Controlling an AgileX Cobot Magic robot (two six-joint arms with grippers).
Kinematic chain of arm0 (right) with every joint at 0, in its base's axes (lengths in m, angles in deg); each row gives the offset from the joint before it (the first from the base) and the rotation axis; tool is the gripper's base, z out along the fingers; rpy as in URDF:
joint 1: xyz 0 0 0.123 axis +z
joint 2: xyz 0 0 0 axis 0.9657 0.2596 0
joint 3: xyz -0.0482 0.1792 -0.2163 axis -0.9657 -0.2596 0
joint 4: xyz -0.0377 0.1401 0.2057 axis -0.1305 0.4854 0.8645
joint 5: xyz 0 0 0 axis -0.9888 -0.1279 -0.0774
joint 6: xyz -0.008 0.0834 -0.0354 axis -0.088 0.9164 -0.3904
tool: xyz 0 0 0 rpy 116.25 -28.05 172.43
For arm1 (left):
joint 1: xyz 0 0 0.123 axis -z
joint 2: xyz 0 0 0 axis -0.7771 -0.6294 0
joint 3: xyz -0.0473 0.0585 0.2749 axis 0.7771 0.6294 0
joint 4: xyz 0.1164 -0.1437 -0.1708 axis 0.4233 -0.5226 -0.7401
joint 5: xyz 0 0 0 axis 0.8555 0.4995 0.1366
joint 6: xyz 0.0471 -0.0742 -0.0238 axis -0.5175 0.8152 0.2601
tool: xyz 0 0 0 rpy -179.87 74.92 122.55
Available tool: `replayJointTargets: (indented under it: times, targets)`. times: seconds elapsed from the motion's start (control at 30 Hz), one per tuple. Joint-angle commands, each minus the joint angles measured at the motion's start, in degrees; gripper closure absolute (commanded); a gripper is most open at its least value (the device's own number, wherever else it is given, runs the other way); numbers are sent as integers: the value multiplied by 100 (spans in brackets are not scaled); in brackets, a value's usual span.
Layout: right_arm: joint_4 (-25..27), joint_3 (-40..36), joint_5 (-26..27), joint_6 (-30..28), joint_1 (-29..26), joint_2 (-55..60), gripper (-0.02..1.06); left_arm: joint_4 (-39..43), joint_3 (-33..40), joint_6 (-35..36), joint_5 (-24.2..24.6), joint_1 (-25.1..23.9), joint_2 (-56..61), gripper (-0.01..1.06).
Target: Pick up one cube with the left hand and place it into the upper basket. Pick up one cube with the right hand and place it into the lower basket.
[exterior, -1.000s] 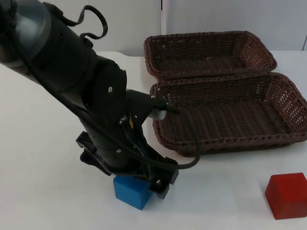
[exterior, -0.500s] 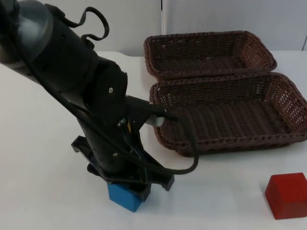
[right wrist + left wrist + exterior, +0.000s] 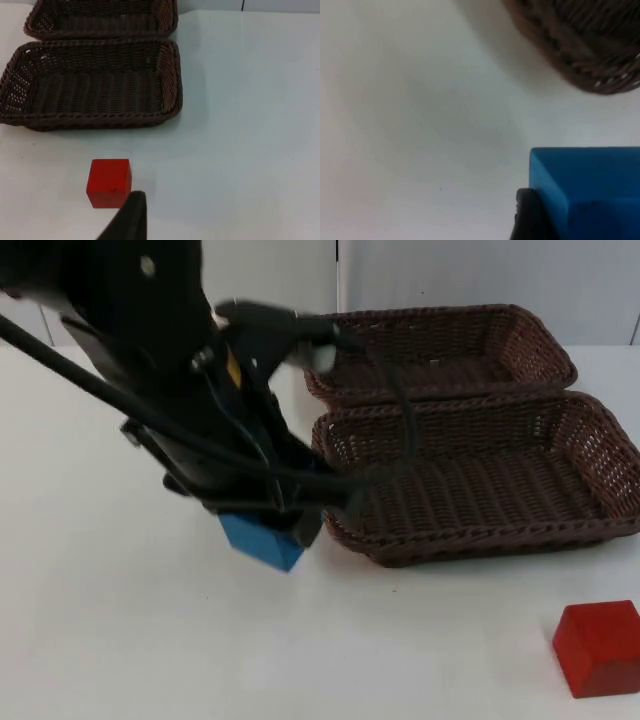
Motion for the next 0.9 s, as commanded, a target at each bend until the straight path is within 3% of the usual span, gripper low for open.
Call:
replayJointTargets:
  times: [0.0, 0.5, 0.87]
  targets:
    - [0, -1, 37, 0, -22, -25, -1, 57, -13, 34, 8, 35, 217, 105]
    - [0, -1, 37, 0, -22, -25, -1, 105, -13, -13, -66, 35, 385, 105]
    - [0, -1, 37, 0, -22, -25, -1, -57, -157, -369, -559, 23, 348, 105]
